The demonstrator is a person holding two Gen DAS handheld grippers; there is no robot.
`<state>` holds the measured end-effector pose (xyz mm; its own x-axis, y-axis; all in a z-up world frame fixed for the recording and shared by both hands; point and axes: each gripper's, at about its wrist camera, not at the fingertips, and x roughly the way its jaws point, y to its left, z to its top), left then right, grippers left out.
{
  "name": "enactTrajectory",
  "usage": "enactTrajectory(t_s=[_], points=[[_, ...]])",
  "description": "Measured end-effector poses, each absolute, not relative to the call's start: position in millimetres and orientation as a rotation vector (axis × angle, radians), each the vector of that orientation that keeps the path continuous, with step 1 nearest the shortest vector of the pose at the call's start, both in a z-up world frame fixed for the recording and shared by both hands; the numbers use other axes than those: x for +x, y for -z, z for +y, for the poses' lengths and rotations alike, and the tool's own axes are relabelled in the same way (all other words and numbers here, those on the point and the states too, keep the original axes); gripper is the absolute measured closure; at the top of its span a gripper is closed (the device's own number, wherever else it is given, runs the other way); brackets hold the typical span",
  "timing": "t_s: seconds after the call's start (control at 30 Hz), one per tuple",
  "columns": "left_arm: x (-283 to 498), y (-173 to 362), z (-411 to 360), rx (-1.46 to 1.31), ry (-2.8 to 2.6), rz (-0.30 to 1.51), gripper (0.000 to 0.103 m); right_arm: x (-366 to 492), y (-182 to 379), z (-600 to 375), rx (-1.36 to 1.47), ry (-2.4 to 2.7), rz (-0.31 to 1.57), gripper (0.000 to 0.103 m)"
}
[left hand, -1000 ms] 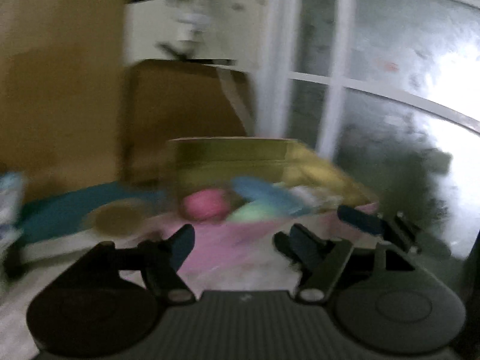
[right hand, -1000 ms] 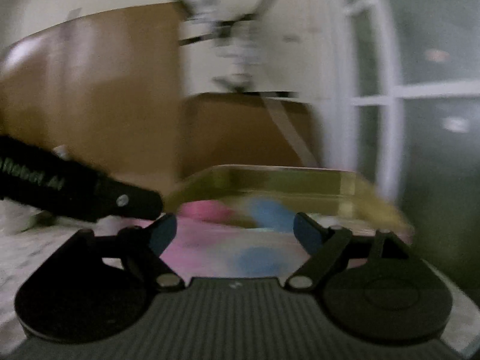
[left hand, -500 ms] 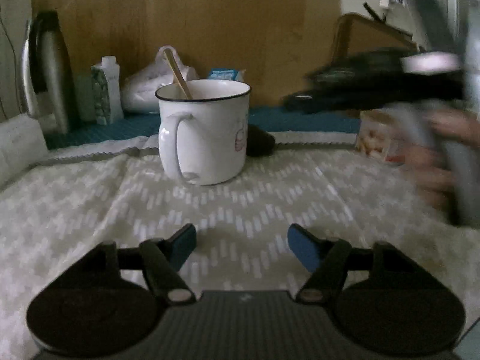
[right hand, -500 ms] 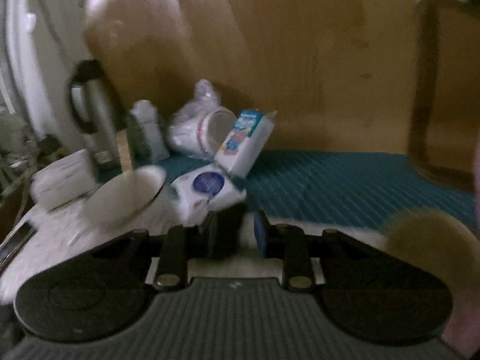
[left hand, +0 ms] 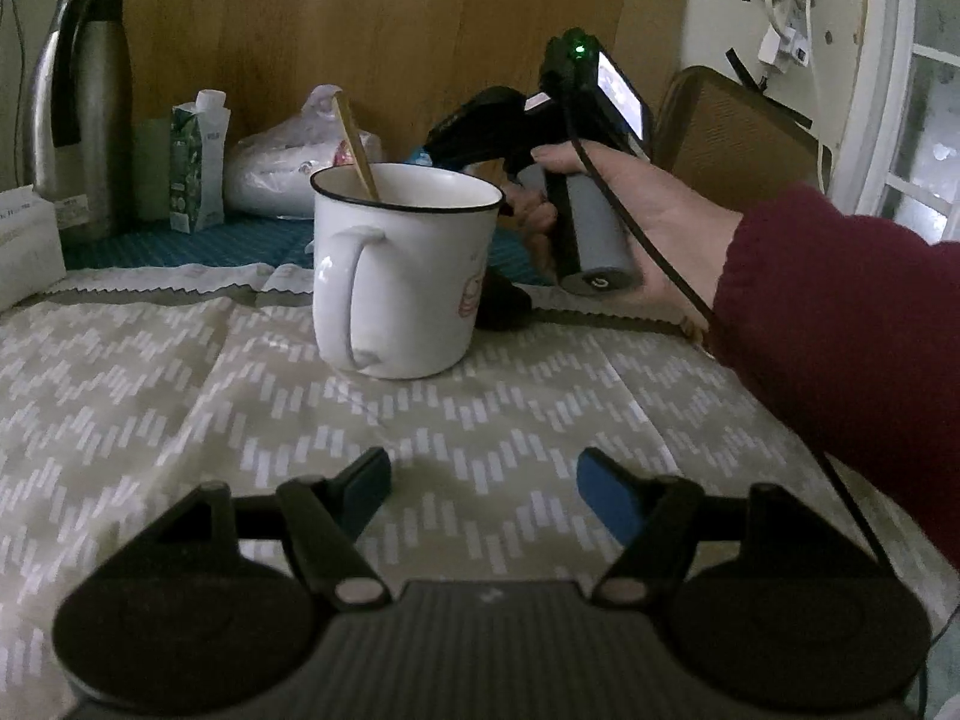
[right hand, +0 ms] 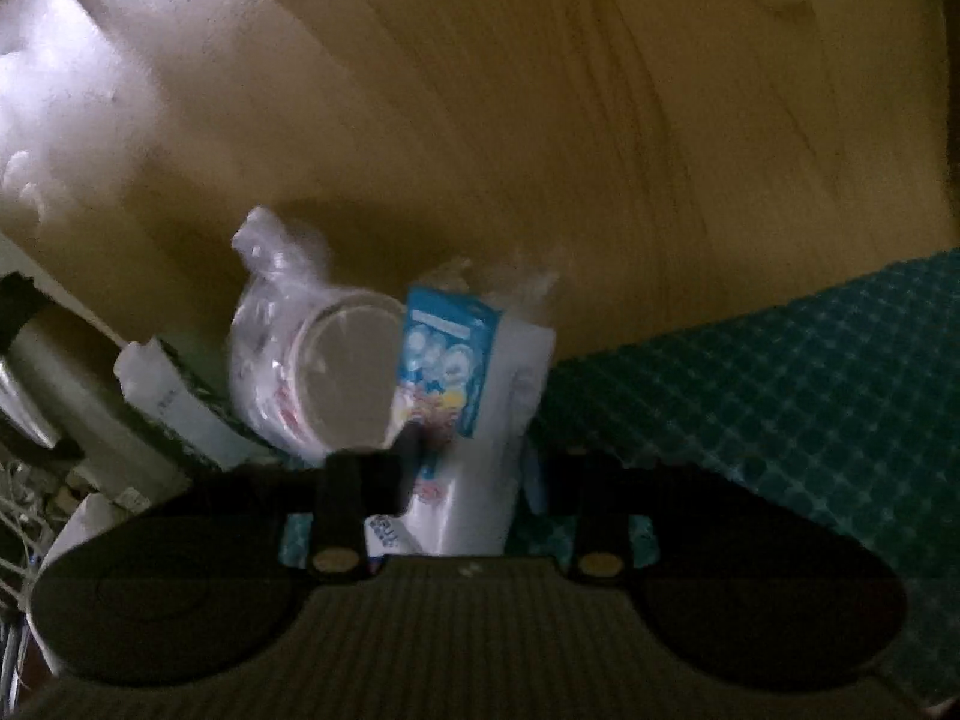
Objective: Organize soft objects
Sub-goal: 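Reach the right gripper to the small blue cartoon box and grasp it, then carry the blue cartoon box into the pink tin and release it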
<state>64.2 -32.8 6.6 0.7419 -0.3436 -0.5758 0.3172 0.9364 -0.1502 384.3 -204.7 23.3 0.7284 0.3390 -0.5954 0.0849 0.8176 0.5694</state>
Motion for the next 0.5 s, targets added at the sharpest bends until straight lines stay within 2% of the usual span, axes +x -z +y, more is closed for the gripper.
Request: enactTrajectory(t_s=[0.1, 0.27, 0.5], points=[[64.6, -6.5, -30.2, -0.063, 0.369, 0.639, 0.033, 351.0, -43.6, -207.2, 0.529, -0.095, 0.693, 0.066], [65.6, -6.6, -29.0, -0.074, 0.373, 0.638, 0.033, 277.1, -68.9, -207.6, 0.367, -0.108, 0.697, 0.066], [62.9, -8.9, -17.4, -0.145, 0.392, 0.615, 0.03, 139.5, -74.8, -226.2, 0.303, -0.215, 0.724, 0.065]])
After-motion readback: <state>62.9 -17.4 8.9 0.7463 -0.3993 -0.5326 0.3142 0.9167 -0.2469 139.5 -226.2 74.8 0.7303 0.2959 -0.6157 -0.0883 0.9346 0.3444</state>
